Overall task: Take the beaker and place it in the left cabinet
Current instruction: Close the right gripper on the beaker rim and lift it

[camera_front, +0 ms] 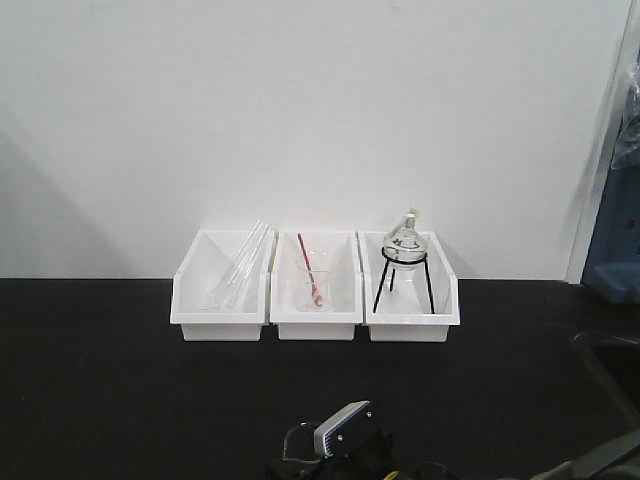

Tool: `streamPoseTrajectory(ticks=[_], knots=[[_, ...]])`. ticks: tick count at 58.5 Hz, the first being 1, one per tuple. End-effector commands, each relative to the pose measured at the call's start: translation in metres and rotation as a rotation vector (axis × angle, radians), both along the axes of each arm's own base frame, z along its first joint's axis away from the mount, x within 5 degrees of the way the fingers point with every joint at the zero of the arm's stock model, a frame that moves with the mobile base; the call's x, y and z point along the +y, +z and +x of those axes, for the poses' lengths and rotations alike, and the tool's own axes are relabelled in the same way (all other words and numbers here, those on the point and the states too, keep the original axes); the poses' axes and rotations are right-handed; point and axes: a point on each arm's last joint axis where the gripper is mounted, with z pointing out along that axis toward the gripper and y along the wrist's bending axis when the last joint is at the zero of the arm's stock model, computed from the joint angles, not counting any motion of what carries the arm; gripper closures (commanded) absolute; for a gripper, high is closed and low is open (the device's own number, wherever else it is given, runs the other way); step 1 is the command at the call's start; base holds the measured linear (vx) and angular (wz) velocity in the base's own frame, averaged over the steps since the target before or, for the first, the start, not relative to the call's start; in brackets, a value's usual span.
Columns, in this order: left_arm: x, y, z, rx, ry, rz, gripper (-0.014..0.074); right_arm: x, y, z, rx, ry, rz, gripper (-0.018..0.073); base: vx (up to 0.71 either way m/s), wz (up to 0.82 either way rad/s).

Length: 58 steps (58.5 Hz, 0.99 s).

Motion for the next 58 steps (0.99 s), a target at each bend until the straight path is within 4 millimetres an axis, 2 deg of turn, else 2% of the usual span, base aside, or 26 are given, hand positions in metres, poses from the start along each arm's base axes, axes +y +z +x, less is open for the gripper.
streamPoseTrajectory(ticks=[1, 14, 19, 25, 30, 45, 58], knots=[[0.000, 0.002, -0.001, -0.076, -0.004, -0.015, 0.0595, 0.004, 0.034, 0.007, -0.111, 0.010, 0.095, 0.0145, 0.00, 0.00], [0.000, 0.002, -0.001, -0.076, -0.004, -0.015, 0.0595, 0.008, 0.048, 0.002, -0.106, 0.073, 0.113, 0.0352, 0.00, 0.00], [0.000, 0.002, -0.001, -0.076, -0.004, -0.015, 0.0595, 0.014, 0.061, -0.004, -0.094, 0.111, 0.136, 0.0428, 0.00, 0.00], [0.000, 0.002, -0.001, -0.076, -0.004, -0.015, 0.0595, 0.019, 0.080, -0.010, -0.100, 0.139, 0.115, 0.0478, 0.00, 0.00], [0.000, 0.002, -0.001, -0.076, -0.004, -0.015, 0.0595, 0.024, 0.095, -0.017, -0.105, 0.139, 0.069, 0.0500, 0.00, 0.00], [0.000, 0.002, -0.001, -0.076, -0.004, -0.015, 0.0595, 0.034, 0.163, -0.046, -0.187, 0.148, 0.044, 0.0500, 0.00, 0.00], [0.000, 0.002, -0.001, -0.076, -0.004, -0.015, 0.0595, 0.018, 0.219, -0.064, -0.177, 0.070, 0.139, 0.0499, 0.00, 0.00]])
